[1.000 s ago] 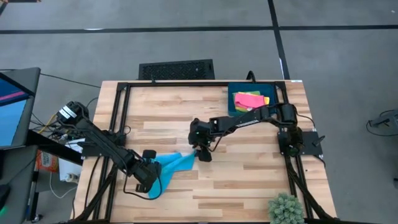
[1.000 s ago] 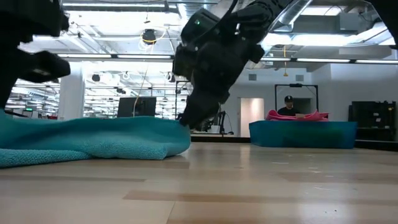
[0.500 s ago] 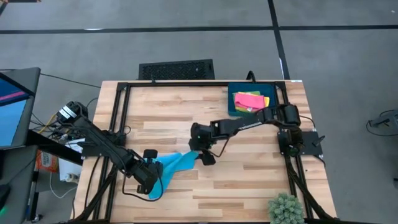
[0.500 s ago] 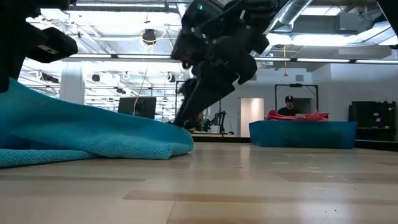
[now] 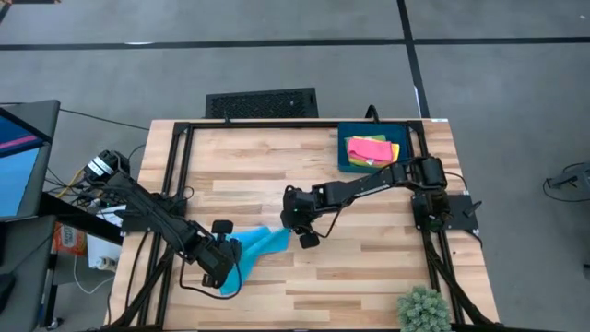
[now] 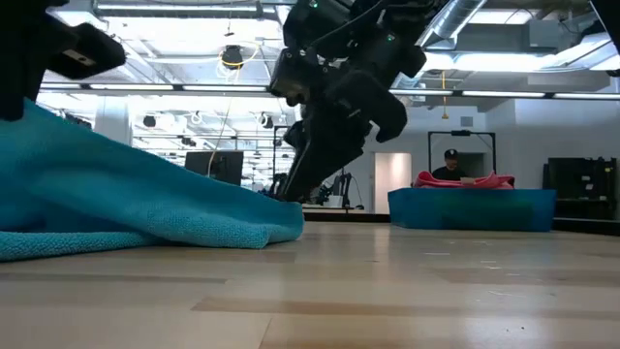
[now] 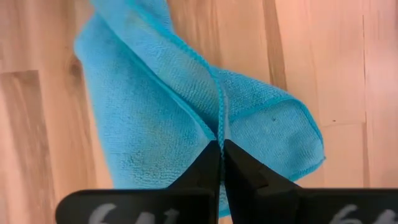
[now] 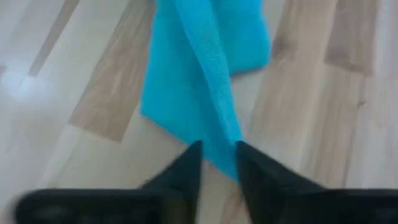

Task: Fold microfiber towels
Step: Fold the light blue microfiber towel

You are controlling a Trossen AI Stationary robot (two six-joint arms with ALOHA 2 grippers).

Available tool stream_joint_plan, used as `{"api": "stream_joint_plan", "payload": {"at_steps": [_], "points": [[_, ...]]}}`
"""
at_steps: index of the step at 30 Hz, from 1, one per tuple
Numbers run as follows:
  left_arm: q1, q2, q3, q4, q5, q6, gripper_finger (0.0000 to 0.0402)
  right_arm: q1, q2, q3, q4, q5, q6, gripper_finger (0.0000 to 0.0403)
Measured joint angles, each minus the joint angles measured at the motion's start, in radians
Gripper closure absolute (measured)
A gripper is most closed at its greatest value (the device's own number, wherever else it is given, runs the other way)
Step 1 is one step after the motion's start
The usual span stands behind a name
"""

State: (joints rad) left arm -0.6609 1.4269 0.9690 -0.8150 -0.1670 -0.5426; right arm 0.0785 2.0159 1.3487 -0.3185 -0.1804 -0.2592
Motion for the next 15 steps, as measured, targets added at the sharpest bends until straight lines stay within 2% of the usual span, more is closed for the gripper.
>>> {"api": "stream_joint_plan", "payload": {"at_steps": [3,4,10,15], "points": [[0.0,0.0,0.027,-0.036,-0.032,0.002,0.0401,0.0,0.0,0.0,-0.023,-0.001,-0.003,0.0366],[0.0,0.0,0.038,-0.045,-0.043,0.003,0.0401,0.0,0.0,0.0,-0.026,-0.002,-0.005,0.0383],[0.0,0.0,0.126,-0.138,-0.078,0.007,0.0401,0.0,-0.015,-0.001,-0.027,-0.004,0.005,0.0397],[0.001,0.0,0.177,-0.207,-0.132,0.007,0.0401,-0.002,-0.029,0.0,-0.026,-0.002,0.005,0.0391]]}}
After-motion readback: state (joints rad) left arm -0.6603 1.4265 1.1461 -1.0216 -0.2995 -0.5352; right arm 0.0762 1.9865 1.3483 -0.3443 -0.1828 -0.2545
